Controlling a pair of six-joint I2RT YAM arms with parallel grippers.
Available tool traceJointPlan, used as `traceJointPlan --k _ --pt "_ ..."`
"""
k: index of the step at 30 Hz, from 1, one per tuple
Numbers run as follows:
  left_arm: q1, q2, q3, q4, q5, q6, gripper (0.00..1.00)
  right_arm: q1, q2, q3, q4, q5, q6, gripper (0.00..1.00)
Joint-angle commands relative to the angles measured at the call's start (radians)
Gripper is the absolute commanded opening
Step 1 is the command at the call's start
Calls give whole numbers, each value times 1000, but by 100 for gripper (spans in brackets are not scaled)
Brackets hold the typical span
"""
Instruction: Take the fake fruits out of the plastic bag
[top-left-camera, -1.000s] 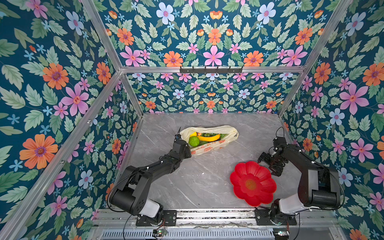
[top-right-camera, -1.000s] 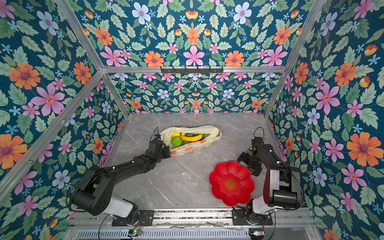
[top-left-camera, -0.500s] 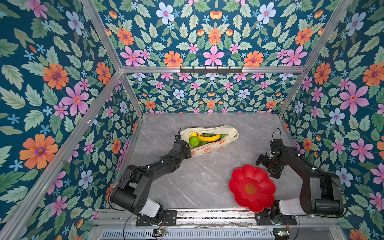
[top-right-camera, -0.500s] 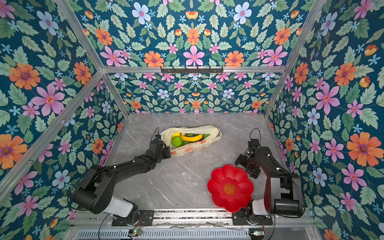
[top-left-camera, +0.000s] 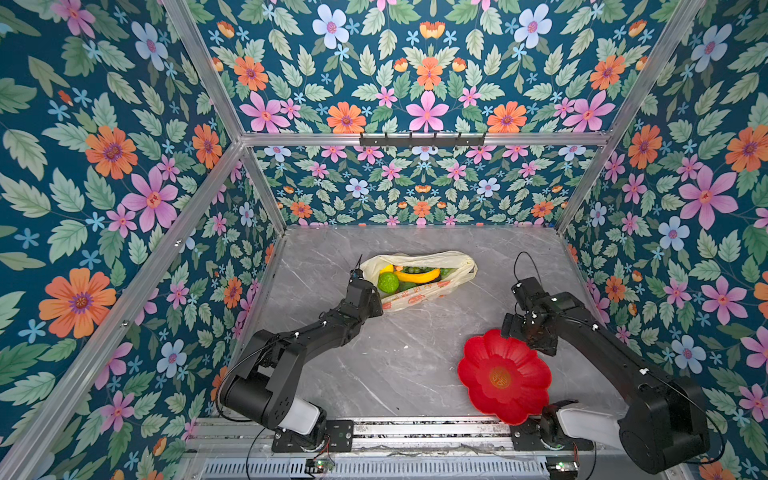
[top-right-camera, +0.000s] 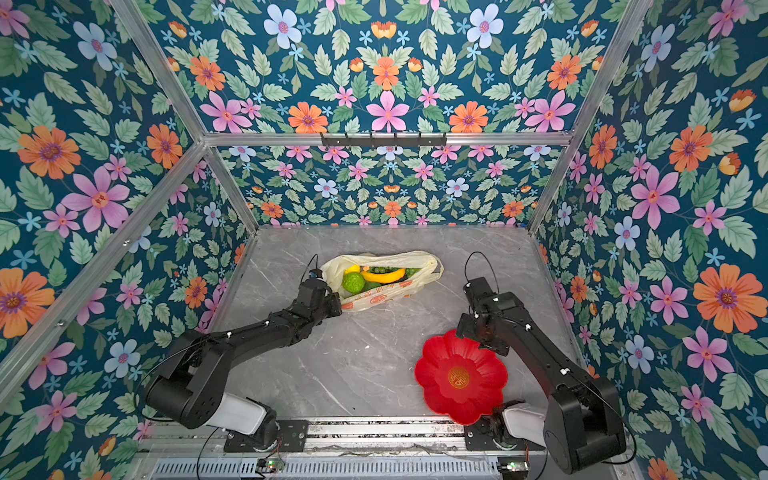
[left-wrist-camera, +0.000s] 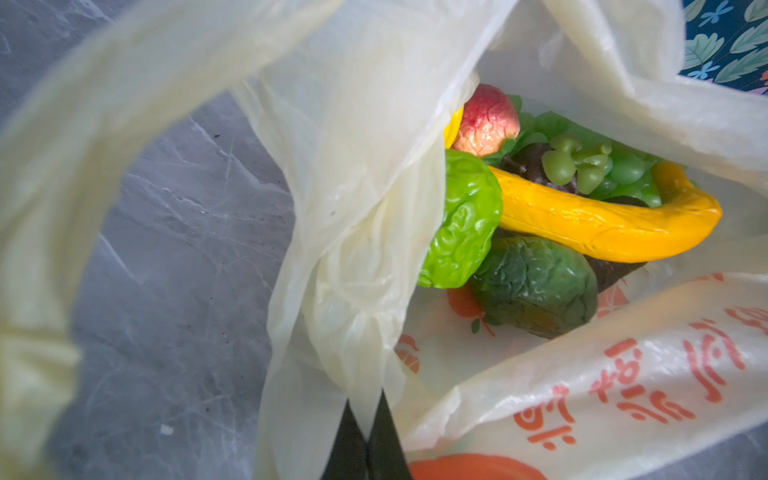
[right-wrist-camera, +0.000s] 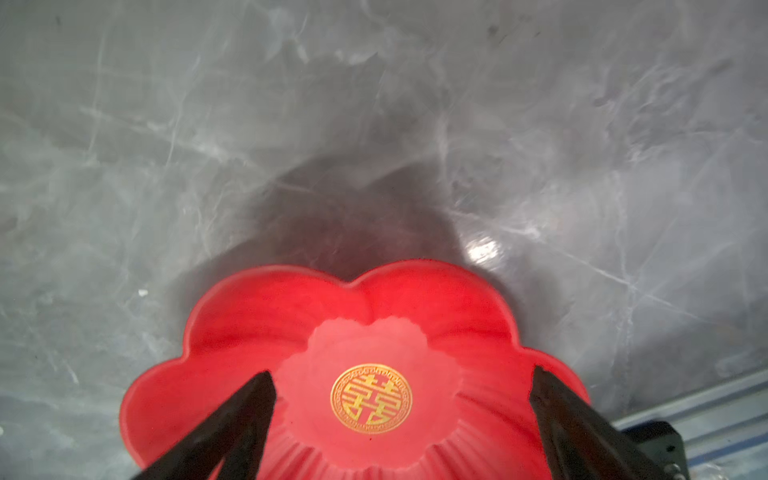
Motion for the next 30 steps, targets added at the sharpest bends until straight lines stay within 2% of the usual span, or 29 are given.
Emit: traceJointPlan --k 1,7,11,16,24,30 --pt "1 4 4 8 -6 11 0 64 29 -11 54 -91 51 98" --pt "1 2 5 5 -16 14 0 144 143 -30 144 -115 86 97" --pt "1 3 4 5 -18 17 0 158 200 -62 234 -139 87 95" --pt "1 12 7 4 -16 17 0 158 219 -48 290 -90 66 94" --pt "1 9 5 5 -19 20 0 156 292 38 271 7 36 94" --pt "0 2 4 7 -18 21 0 177 222 112 200 -30 8 94"
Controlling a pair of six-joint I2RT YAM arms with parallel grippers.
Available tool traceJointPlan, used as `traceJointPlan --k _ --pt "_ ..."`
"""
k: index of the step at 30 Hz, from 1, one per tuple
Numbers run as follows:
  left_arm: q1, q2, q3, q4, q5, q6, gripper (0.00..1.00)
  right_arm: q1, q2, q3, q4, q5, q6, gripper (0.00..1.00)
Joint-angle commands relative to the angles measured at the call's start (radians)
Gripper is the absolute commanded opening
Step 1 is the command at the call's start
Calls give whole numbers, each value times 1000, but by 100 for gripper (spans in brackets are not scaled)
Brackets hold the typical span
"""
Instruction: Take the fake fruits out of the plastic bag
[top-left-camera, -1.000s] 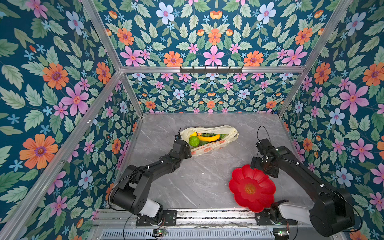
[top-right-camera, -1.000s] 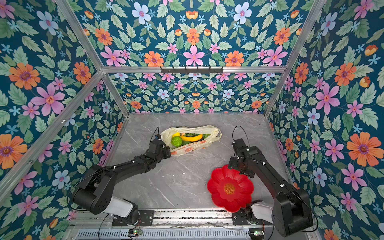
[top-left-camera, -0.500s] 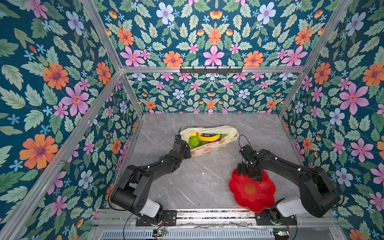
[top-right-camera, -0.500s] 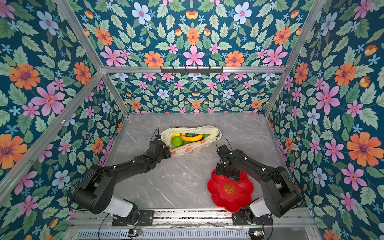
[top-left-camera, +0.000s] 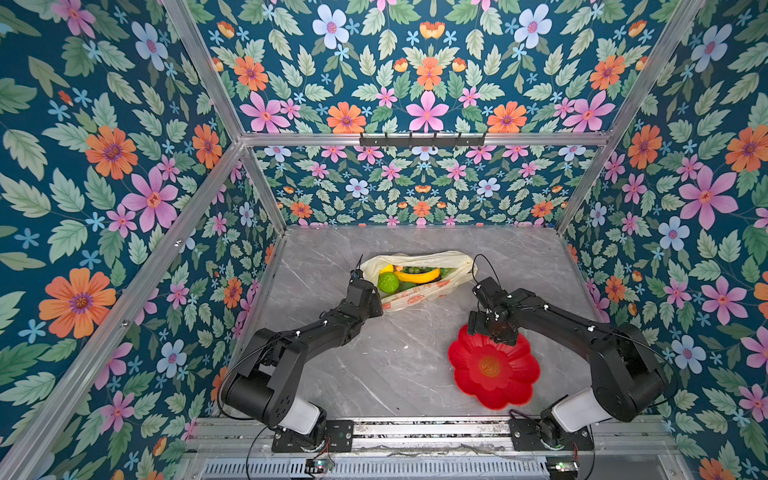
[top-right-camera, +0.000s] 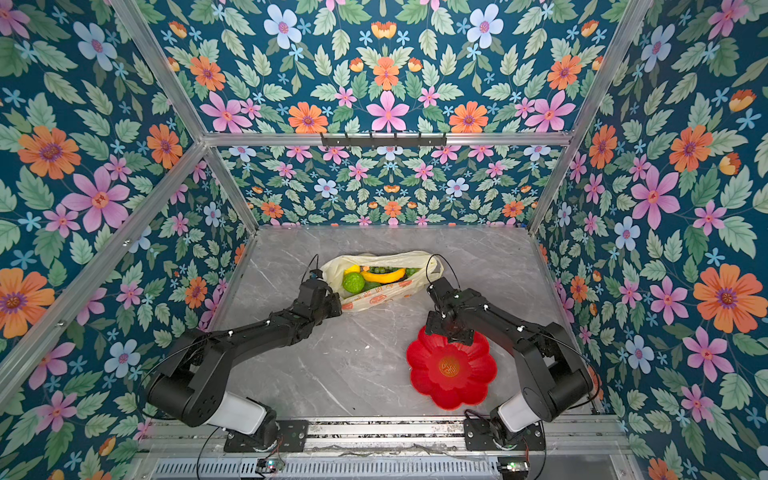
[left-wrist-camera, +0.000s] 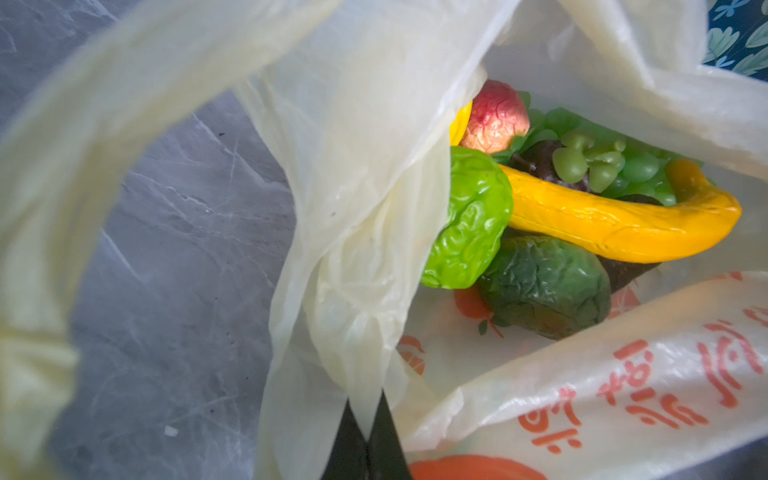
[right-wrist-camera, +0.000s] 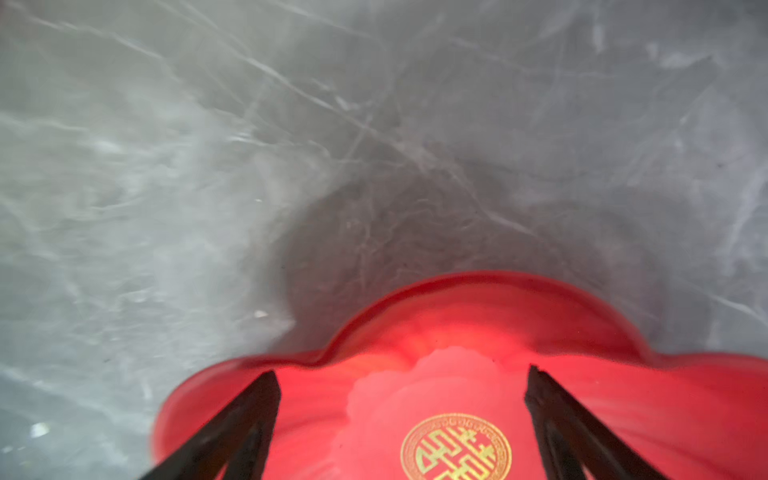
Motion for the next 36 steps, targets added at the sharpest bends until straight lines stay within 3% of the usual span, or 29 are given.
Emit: traceJointPlan --k 1,5,9,15,19,22,26,33,36 --pt "1 -8 1 7 -7 17 0 14 -40 63 -65 0 -45 94" --pt "1 -16 -5 11 -4 13 0 13 -42 172 -44 20 -112 94" --pt "-1 -27 -26 28 -2 -5 0 -9 74 338 -8 33 -146 95" --pt "-27 -33 -47 53 11 -46 0 -79 273 486 123 -136 -78 95" --pt "-82 -51 -52 41 -13 -57 0 -81 395 601 100 -171 -69 93" --pt "-109 -60 -58 34 -30 -82 0 -85 442 620 101 -150 -58 84" --pt "-126 -69 -70 37 -39 -102 0 -111 468 602 116 -138 -50 66" --pt "-173 -16 -38 46 -9 -96 0 -161 423 519 163 -107 -70 19" --pt "-206 15 -10 53 -7 -98 0 -188 384 466 179 -106 -76 8"
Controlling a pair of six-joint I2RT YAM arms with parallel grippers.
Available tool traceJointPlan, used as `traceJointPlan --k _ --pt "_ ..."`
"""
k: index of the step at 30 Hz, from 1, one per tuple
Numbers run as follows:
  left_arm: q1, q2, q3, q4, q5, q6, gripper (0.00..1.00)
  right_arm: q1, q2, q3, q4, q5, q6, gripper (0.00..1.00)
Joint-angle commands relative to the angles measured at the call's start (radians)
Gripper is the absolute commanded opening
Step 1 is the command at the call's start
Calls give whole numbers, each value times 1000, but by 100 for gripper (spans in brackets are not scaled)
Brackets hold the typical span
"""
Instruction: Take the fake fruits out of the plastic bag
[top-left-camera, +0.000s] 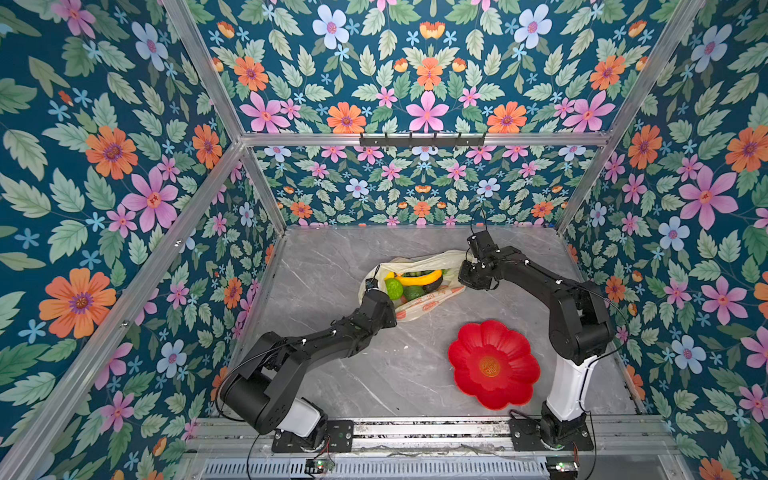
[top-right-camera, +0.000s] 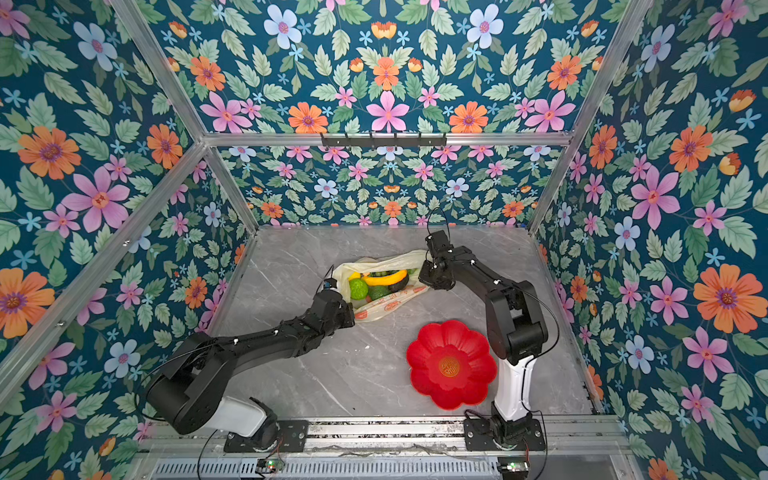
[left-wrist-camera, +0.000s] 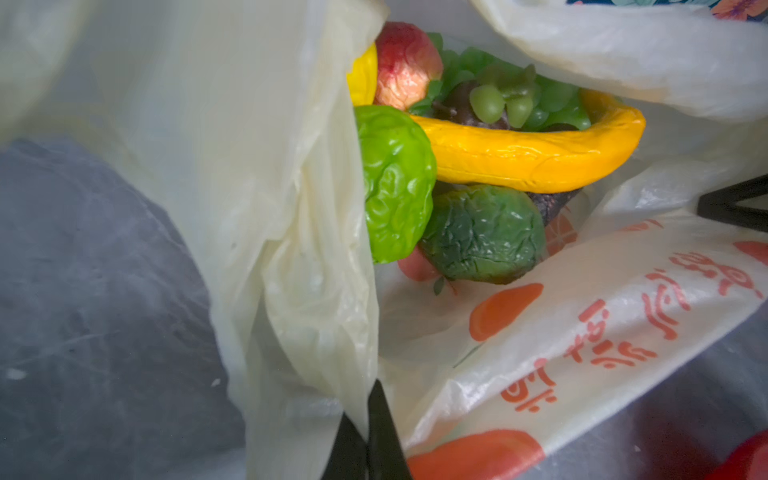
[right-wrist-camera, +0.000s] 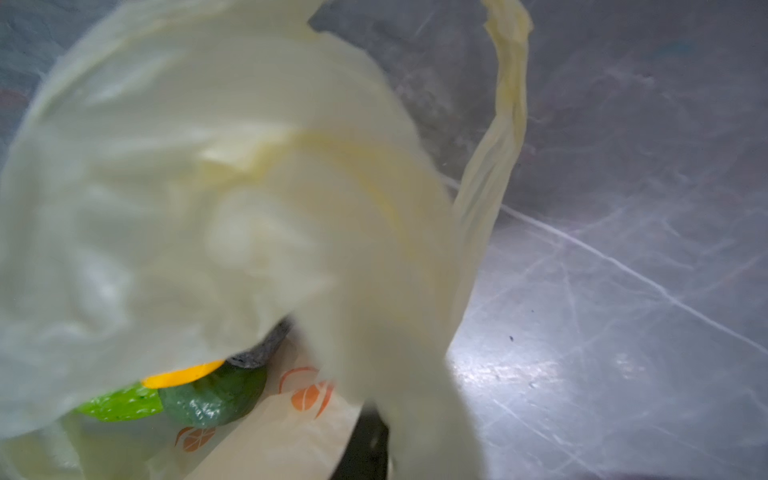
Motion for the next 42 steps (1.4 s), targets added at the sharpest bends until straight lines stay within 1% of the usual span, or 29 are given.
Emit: traceJointPlan --k 1,5,7,11,14,16,19,21,22,25,26,27,28,30,34,36,39,41,42 --pt "-34 25 28 24 0 -4 0 -22 -38 -43 32 29 -9 7" --pt "-87 37 49 11 -45 -9 6 -48 -100 -122 46 51 -23 6" --pt "-107 26 44 -5 -67 -18 12 -63 -130 -164 62 49 -29 6" --pt "-133 -51 7 -52 -108 -36 32 -66 -177 -227 85 54 -48 6" --pt "-140 -165 -15 -147 -163 -34 47 -67 -204 -258 88 67 -56 6" --pt "-141 -249 -9 -230 -202 -10 55 -66 -220 -278 96 76 -62 6" --pt "-131 -331 40 -323 -245 54 68 -67 -231 -293 103 77 -71 6" --pt "-109 -313 114 -386 -249 116 72 -66 -235 -296 105 77 -74 6" --pt "-103 -282 165 -423 -270 146 74 -67 -236 -297 105 77 -76 6" --pt "-79 -142 320 -514 -302 220 81 -67 -236 -299 102 83 -81 6" --pt "-71 -90 370 -545 -306 230 82 -67 -235 -302 103 81 -82 6" --pt "-62 -32 424 -564 -310 236 83 -67 -273 -305 104 81 -83 6" --pt "-51 24 474 -590 -311 232 83 -67 -280 -311 108 84 -84 6" --pt "-33 119 546 -607 -294 232 84 -67 -286 -318 108 86 -83 6" --pt "-4 272 677 -663 -322 220 84 -67 -290 -324 108 83 -84 6" --pt "6 319 718 -650 -292 232 83 -67 -290 -330 113 77 -81 6" --pt "20 369 765 -646 -286 232 82 -67 -289 -330 106 86 -81 6" --pt "41 387 773 -625 -275 225 78 -67 -289 -333 102 89 -83 7" --pt "59 396 774 -620 -254 217 74 -67 -289 -335 102 89 -83 7"
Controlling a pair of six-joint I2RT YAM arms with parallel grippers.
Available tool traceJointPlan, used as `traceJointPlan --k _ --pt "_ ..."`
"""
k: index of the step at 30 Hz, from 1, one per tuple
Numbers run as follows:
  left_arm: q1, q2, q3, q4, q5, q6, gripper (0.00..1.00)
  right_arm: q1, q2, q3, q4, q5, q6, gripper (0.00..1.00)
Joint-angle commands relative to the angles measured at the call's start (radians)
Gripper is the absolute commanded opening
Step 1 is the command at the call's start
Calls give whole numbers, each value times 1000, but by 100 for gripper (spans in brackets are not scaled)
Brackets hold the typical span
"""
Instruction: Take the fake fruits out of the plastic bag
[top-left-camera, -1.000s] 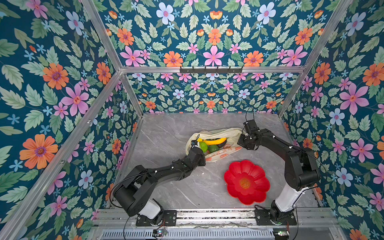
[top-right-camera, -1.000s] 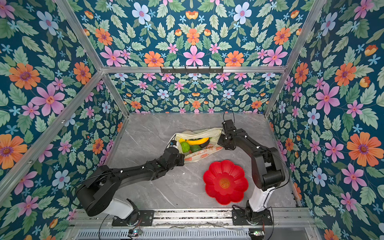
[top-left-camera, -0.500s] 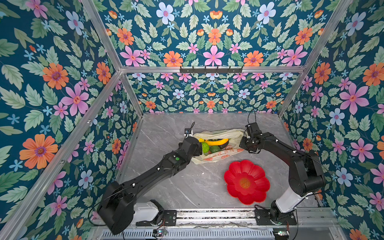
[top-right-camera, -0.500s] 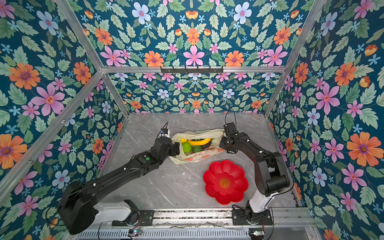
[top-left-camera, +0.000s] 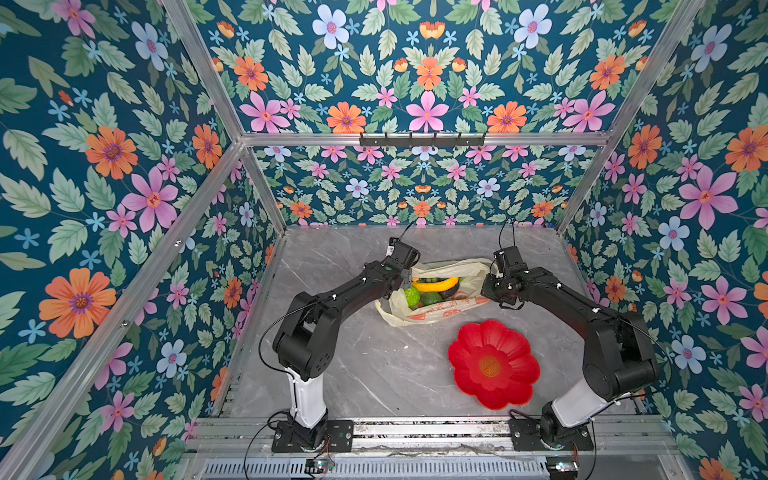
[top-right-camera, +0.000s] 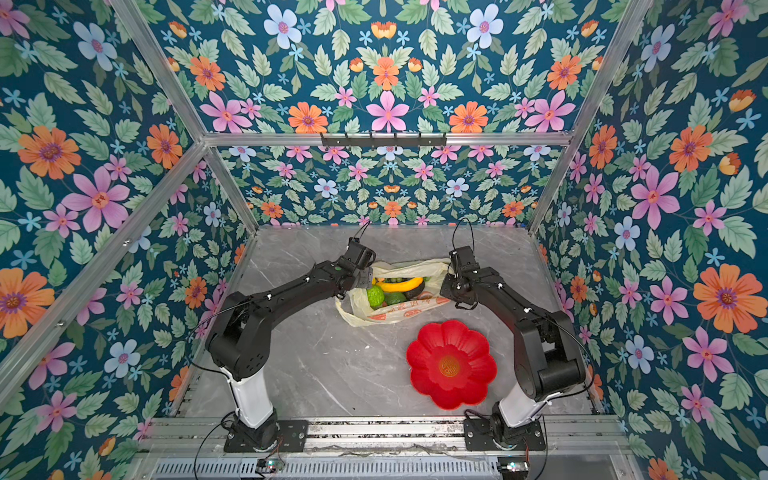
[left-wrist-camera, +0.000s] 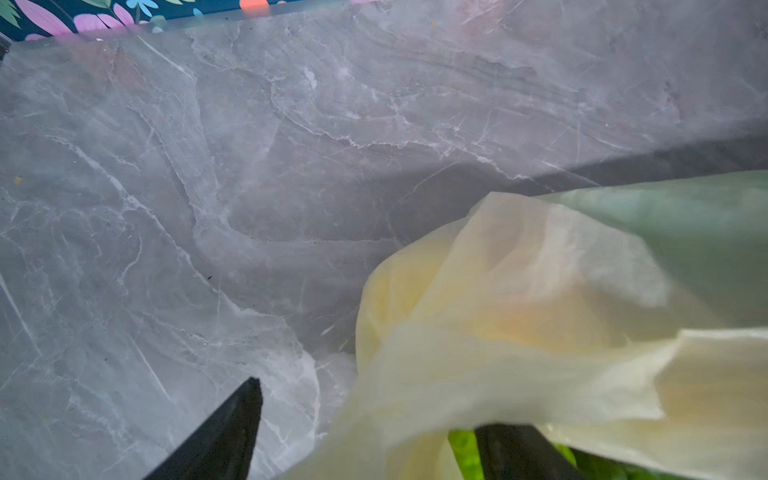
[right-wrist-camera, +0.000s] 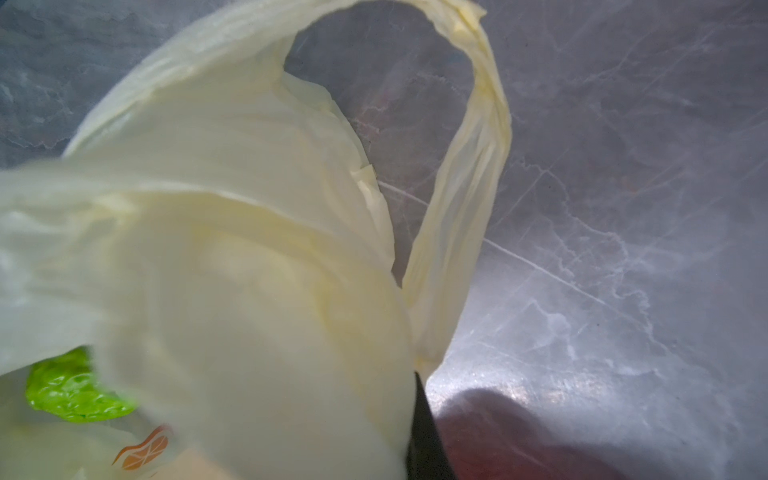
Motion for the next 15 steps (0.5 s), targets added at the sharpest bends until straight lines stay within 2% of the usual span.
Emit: traceJointPlan --k 1,7,11,15 --pt "44 23 9 3 44 -11 70 0 -4 -6 -1 21 -4 7" --pt "104 -11 -85 120 132 -23 42 0 11 -15 9 7 -9 7" --pt "101 -63 -165 237 208 1 35 2 18 -6 15 -34 -26 11" --pt "98 -105 -217 308 224 12 26 13 29 23 -12 -39 -44 20"
